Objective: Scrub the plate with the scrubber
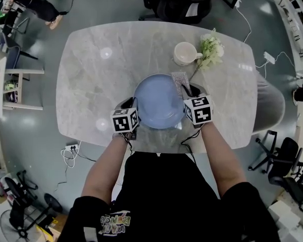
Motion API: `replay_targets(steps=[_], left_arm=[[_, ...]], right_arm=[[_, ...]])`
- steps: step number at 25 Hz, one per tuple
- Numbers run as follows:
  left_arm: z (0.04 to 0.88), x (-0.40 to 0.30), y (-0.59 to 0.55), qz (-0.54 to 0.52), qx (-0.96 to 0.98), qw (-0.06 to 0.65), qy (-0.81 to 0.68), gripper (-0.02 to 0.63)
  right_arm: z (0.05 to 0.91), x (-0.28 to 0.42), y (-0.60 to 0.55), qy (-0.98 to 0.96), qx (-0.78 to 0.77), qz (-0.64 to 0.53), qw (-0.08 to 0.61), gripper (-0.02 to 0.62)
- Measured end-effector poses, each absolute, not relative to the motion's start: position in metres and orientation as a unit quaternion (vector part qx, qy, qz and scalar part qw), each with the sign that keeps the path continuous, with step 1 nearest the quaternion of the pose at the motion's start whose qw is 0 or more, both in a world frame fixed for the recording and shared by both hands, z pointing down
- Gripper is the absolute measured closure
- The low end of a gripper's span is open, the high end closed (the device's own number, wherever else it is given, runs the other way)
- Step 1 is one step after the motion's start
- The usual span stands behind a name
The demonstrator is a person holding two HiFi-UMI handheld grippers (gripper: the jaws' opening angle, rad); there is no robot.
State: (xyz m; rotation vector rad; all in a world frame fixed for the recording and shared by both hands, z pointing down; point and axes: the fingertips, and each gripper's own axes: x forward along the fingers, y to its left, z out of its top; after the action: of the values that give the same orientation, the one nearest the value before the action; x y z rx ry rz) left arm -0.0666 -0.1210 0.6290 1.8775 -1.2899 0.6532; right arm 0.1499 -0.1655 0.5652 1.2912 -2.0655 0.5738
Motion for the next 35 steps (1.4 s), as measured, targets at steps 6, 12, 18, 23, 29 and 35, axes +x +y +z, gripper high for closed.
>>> replay_targets(steps=[6,12,18,23,29,35], left_arm=[[0.585,-0.065,-0.122,0.224,0.759,0.308,-0.528,0.558],[0.512,-0.040,-0.103,0.137,0.802,0.257,-0.521,0.586],[0.449,-0.020,-0.056,0.098,0.829,0.204,-0.511,0.588],[0.411,-0.014,-0.016,0.075,0.842,0.176,-0.504,0.588],[0.384,-0.022,0.014,0.062,0.862,0.157,-0.479,0.588],[0.372,-0.038,0.038,0.061,0.888,0.149,-0.431,0.588]], right_arm=[[0.530,0.155,-0.152,-0.809,0.484,0.228,0.244,0.523],[0.486,0.157,-0.126,-0.837,0.469,0.203,0.198,0.523],[0.436,0.152,-0.084,-0.864,0.451,0.163,0.154,0.523],[0.407,0.145,-0.043,-0.878,0.439,0.135,0.135,0.523],[0.385,0.126,-0.002,-0.879,0.446,0.119,0.118,0.523],[0.380,0.098,0.037,-0.861,0.482,0.124,0.103,0.525]])
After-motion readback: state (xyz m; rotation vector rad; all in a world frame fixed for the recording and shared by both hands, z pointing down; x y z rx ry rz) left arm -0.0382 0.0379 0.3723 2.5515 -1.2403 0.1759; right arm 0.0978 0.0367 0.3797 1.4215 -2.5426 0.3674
